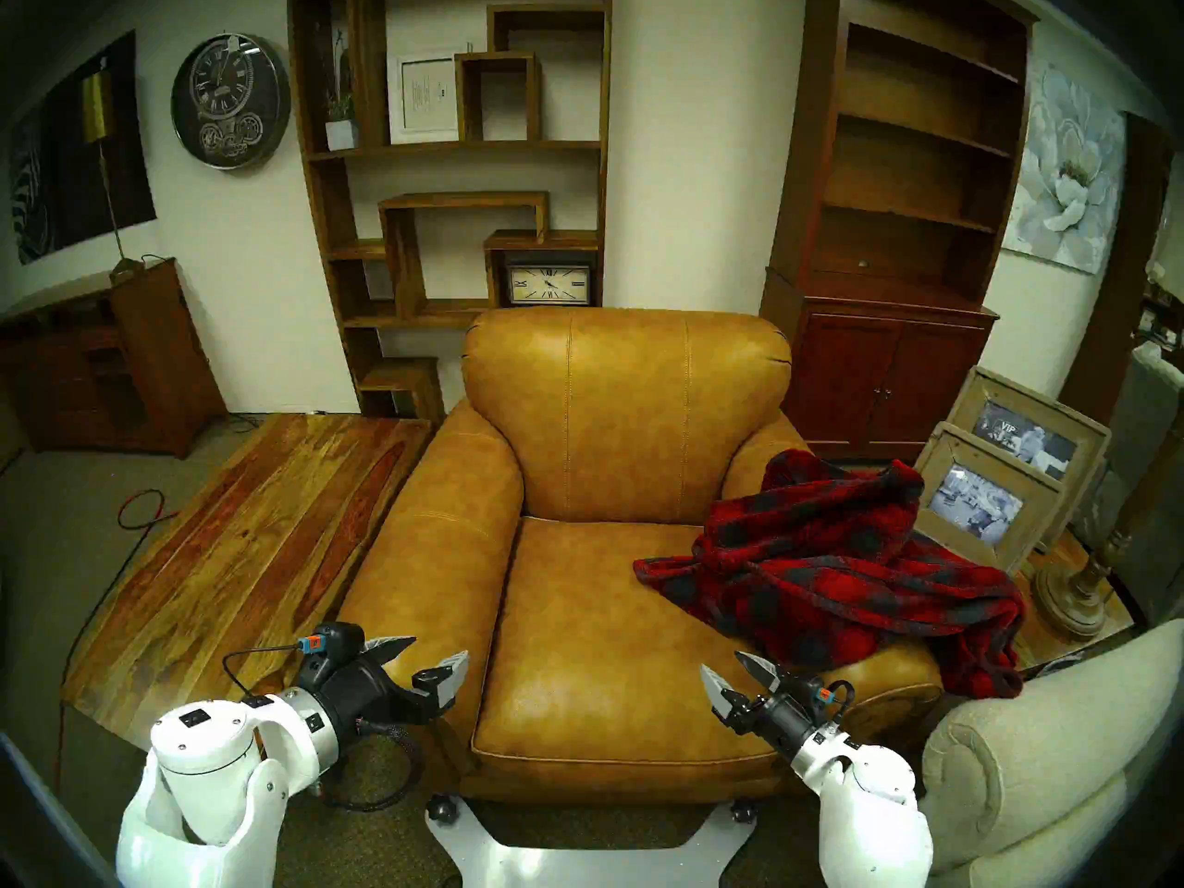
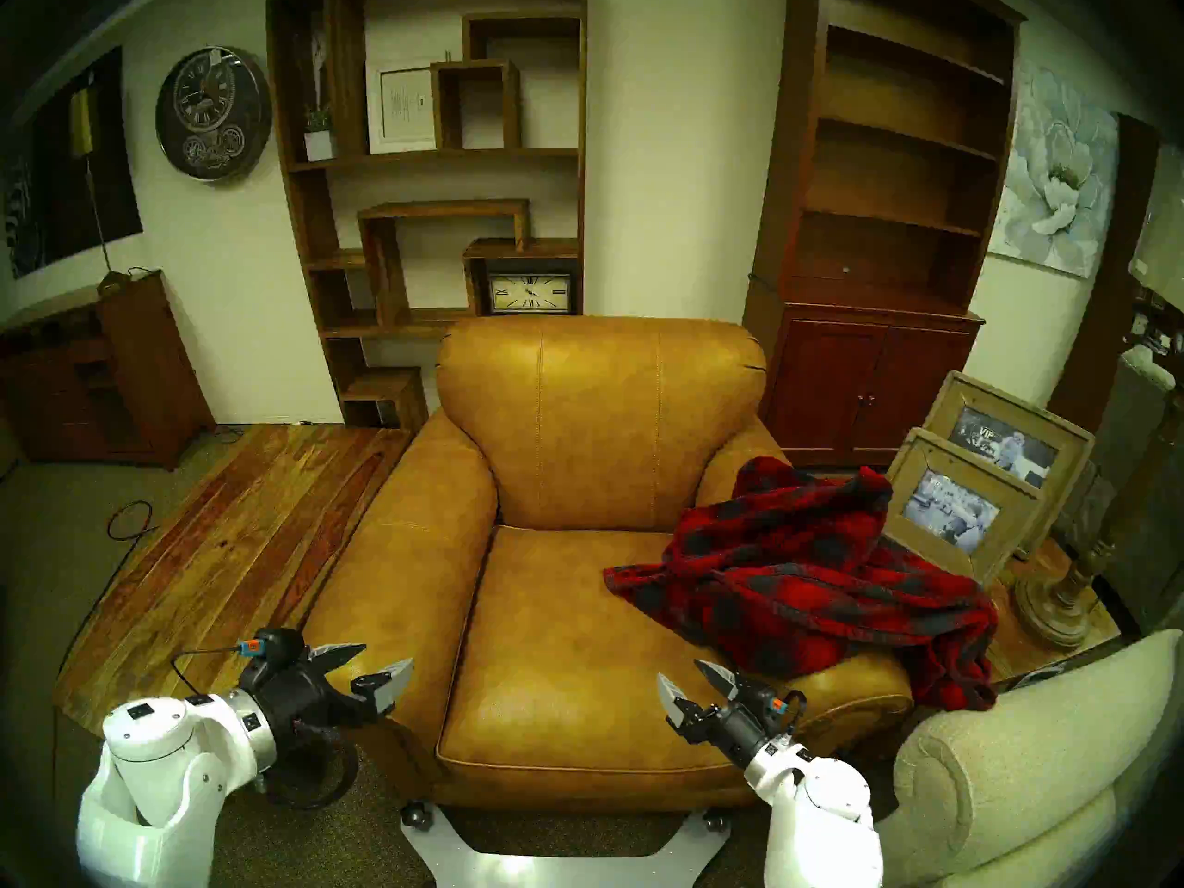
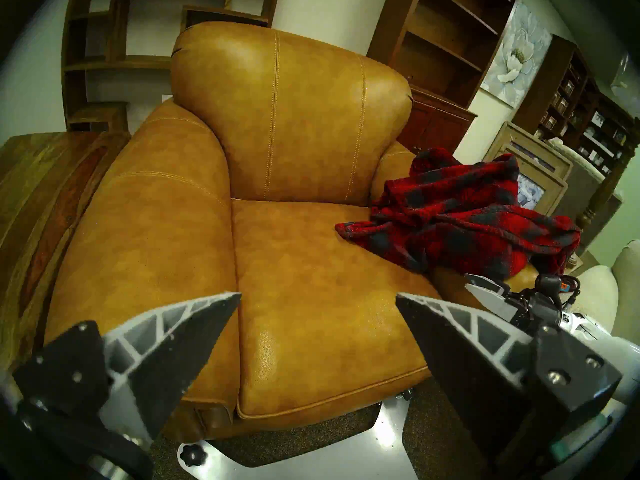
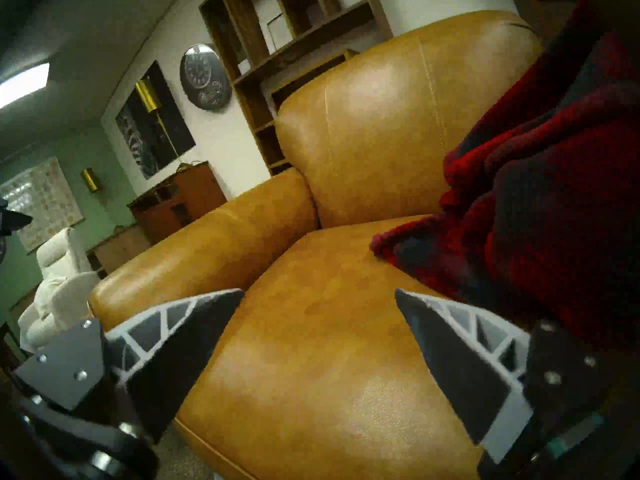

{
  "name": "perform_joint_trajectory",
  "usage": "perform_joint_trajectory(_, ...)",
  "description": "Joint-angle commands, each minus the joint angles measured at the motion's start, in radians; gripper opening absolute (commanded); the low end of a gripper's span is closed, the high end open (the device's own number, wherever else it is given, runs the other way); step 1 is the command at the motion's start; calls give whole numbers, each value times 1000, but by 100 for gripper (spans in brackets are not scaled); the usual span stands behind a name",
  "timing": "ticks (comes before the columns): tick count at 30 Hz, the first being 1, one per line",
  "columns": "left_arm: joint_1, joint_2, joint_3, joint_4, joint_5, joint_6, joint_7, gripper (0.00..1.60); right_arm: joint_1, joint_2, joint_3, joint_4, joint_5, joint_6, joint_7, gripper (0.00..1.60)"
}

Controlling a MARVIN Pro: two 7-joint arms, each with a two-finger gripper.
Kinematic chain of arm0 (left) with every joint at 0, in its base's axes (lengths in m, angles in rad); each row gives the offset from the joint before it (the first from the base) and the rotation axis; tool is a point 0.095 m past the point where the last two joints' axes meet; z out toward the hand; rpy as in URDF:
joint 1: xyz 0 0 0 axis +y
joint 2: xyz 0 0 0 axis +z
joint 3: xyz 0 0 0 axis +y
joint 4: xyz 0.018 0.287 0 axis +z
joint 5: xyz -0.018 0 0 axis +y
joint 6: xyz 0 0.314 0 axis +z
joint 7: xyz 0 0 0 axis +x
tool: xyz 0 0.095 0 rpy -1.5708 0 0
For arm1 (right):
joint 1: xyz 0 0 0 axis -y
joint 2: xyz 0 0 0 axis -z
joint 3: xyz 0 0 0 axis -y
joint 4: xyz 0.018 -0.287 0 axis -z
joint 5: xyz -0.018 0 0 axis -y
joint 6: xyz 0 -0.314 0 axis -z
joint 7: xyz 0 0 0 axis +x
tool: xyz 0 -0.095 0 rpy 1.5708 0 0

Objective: Move the blanket from sofa and drape it over the sofa arm

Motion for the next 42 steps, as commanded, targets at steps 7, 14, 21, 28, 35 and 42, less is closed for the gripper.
perform_joint_trajectory(7,-2,-1,1,-14,0,-1,-5,160,-95,-22,-46,-143,179,-42,17,160)
perform_joint_trajectory(14,-3,-2,1,-15,1,0,-7,160,-165,-35,-124,-224,256,-73,2,160)
perform_joint_trajectory(21,-3,-4,0,-16,2,1,-9,160,-247,-60,-183,-322,329,-115,-42,160)
perform_joint_trajectory(28,-3,-5,0,-18,4,2,-11,160,-333,-91,-239,-419,401,-163,-112,160)
perform_joint_trajectory(35,2,-7,-2,-25,6,2,-13,160,-408,-111,-241,-467,363,-238,-230,160)
perform_joint_trajectory(42,11,-11,-6,-36,8,2,-14,160,-487,-129,-266,-519,331,-285,-395,160)
